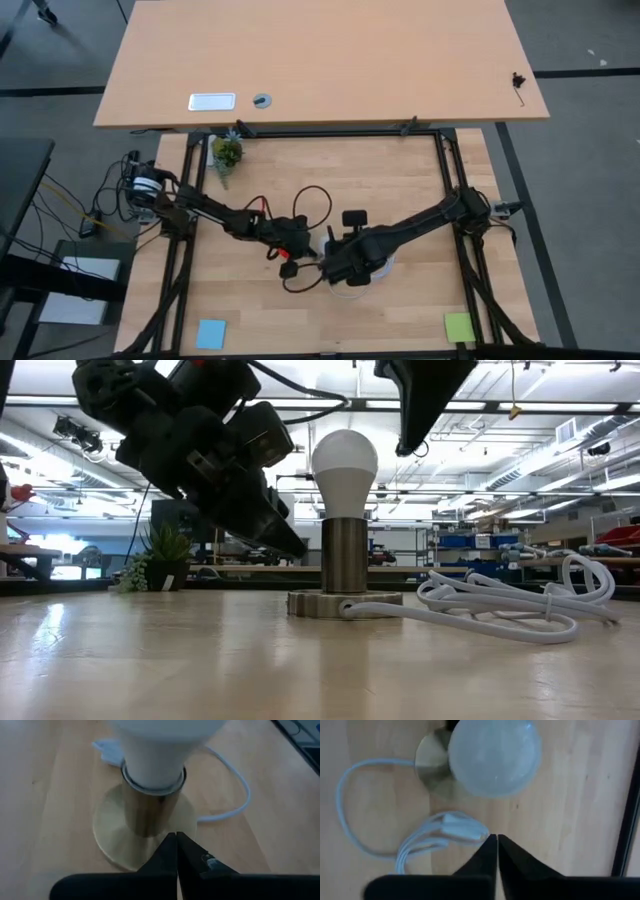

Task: Screw lightbulb
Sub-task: Insert the lightbulb into the lamp socket

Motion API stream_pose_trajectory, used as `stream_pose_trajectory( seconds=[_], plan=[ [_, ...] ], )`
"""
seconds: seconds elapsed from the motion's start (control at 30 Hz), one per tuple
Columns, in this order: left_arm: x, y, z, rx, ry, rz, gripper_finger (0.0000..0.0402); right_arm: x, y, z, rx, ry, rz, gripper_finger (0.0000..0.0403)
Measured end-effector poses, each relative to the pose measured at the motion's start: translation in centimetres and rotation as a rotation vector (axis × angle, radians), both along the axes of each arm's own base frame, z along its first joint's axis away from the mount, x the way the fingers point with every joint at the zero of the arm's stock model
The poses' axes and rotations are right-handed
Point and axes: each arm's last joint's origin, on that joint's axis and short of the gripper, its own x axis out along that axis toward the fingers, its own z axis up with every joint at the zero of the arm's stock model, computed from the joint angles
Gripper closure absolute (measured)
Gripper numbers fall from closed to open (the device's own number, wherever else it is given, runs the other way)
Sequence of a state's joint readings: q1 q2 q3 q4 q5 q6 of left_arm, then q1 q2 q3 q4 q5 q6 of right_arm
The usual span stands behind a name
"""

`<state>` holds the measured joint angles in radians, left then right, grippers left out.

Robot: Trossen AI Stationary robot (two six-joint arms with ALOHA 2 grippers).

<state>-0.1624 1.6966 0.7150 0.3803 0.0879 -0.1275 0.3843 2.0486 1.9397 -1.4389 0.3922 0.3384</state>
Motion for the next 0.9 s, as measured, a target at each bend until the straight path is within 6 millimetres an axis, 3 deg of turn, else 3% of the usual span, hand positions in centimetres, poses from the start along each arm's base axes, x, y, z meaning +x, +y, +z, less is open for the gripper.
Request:
stream_pose_trajectory(
  seconds=[0.47,0.73,0.9],
  plan=[
    [0.8,0.5,-2.4,0.042,0.021,0.127,0.0402,-4.9,-2.8,-1.0,0.158,-0.418,-0.071,0.0396],
    [0.9,2.2,-2.4,0.065,0.024,0.207,0.0402,-5.7,-3.6,-1.7,0.211,-0.509,-0.094,0.0369],
    [1.0,3.0,-2.5,0.091,0.026,0.224,0.0402,-5.0,-4.3,0.2,0.191,-0.528,-0.047,0.0374]
  ],
)
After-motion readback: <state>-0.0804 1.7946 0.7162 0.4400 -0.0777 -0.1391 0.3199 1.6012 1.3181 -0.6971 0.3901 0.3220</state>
